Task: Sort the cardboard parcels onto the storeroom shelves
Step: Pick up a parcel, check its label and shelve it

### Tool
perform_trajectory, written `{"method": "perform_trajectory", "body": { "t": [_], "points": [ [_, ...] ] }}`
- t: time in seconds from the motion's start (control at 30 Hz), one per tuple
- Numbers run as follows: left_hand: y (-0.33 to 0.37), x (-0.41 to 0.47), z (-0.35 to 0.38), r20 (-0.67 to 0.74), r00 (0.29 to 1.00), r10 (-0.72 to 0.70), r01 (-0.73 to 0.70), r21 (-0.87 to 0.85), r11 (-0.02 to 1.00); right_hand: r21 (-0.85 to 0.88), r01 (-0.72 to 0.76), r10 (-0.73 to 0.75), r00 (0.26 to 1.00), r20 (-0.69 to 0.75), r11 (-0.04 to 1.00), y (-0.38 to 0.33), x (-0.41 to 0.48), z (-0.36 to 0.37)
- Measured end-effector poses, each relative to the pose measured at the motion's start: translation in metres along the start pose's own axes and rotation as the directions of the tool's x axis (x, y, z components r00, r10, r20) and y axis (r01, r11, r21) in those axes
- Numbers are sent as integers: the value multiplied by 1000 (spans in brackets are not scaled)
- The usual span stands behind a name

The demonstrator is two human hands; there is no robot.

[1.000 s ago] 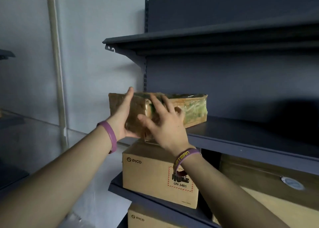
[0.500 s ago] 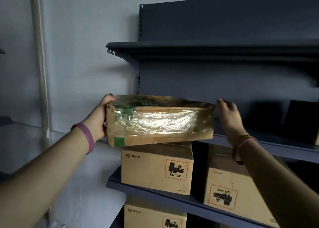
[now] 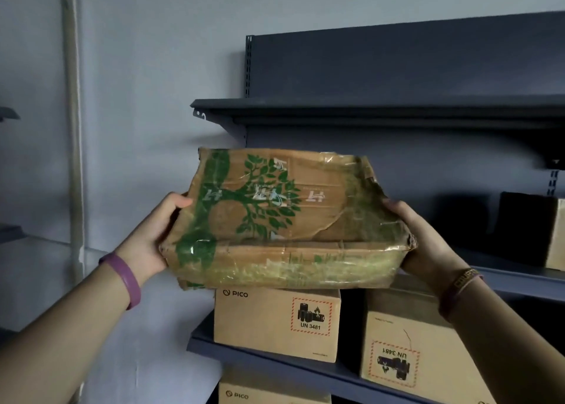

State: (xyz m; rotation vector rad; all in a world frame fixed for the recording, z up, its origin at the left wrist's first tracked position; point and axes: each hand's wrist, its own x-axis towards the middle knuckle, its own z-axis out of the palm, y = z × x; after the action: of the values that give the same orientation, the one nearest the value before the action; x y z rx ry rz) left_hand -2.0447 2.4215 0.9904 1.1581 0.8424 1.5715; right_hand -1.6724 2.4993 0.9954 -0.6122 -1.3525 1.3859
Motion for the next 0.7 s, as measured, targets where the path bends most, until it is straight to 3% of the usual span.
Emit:
{"method": "perform_trajectory", "body": {
  "t": [0.07, 0.23, 0.33, 0.43, 0.57, 0.7],
  "points": [
    [0, -1, -3, 53, 996, 67, -69, 36, 997, 5, 92, -92, 996, -22, 996, -1, -2, 1],
    [-6, -6, 2, -96, 977, 188, -195, -61, 979, -37, 222, -215, 968, 128, 974, -1, -13, 15],
    [-3, -15, 3, -128, 973, 190, -203, -96, 974, -58, 277, -267, 954, 137, 959, -2, -18, 24],
    [9, -19, 2, -137, 966, 221, -240, -146, 960, -110, 363, -351, 929, 113, 925, -9, -21, 25],
    [34, -13, -3, -186, 964, 188, -208, -95, 973, -173, 426, -427, 903, 33, 888, -15, -20, 28],
    [40, -18, -4, -133, 968, 211, -217, -30, 976, -279, 447, -474, 880, -33, 850, -7, -19, 35]
  ]
}}
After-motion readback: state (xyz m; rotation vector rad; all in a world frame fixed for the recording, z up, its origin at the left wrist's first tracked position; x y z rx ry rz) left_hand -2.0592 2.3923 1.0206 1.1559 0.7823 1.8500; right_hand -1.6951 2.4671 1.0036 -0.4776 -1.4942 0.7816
